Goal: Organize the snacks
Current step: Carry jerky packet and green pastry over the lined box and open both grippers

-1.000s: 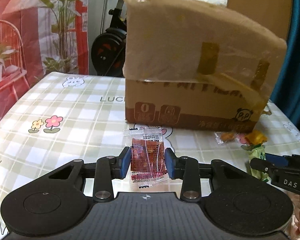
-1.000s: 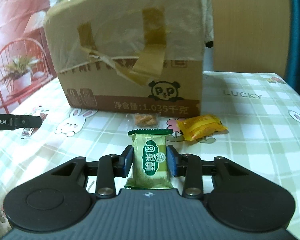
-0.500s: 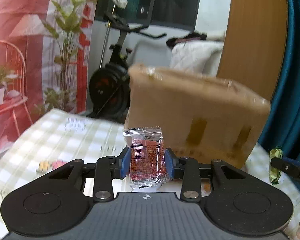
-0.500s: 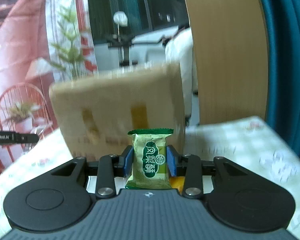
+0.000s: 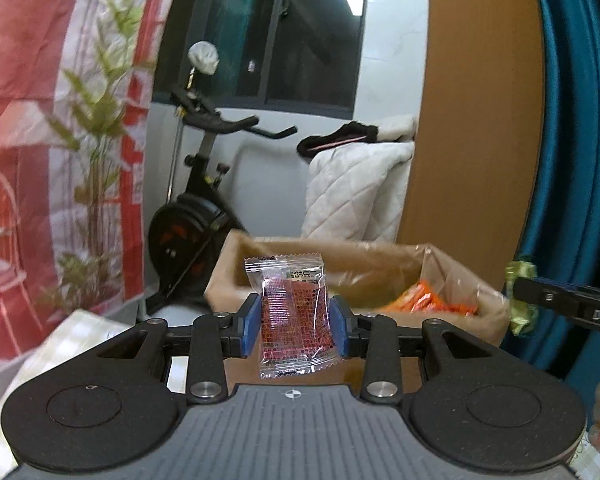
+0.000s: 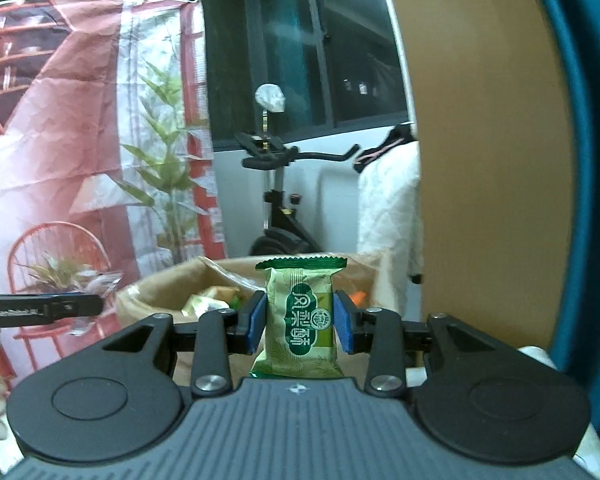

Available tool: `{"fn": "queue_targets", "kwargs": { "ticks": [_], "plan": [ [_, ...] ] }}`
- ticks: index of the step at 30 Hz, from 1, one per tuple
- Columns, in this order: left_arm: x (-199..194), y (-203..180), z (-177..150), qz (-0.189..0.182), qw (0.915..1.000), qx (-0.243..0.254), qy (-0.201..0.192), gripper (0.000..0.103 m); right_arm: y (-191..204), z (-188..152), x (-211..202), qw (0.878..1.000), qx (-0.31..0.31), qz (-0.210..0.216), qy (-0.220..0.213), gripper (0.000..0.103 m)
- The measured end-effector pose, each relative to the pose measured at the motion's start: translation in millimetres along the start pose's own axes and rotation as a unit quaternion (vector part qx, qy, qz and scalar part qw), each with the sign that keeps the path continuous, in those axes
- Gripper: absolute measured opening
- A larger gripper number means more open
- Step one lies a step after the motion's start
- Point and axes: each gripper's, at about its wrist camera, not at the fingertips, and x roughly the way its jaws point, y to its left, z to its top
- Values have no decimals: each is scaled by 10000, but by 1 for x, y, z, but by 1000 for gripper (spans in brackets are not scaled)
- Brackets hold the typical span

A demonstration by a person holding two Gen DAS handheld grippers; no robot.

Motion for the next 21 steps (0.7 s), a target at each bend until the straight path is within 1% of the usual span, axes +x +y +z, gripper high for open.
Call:
{"fn": "queue_targets", "kwargs": {
  "ticks": [4,7,11,16,18,19,20,21],
  "plan": [
    [20,-5,16,-138,9999,93,44,39,6,16,32,9997,-163,79,148,38],
    [38,-10,25,-133,9995,275,84,39,6,23,54,9992,-225,57,317,38],
    [63,-12,33,-166,9988,370,284,39,5,25,85,9979,-277,-1,593,38],
    [89,-10,35,-136,9978,425,494,40,-1,18,107,9963,-201,-74,834,38],
    [95,-10,35,-194,9973,394,584,42,-3,15,110,9956,-203,-77,909,38],
    [97,-9,34,-267,9971,358,618,46,-4,15,112,9950,-228,-63,966,39],
    [97,-8,34,-313,9968,331,651,56,-4,14,112,9947,-268,-91,993,41],
    [98,-7,33,-324,9967,317,680,60,-5,14,110,9948,-284,-122,975,46]
  ]
}}
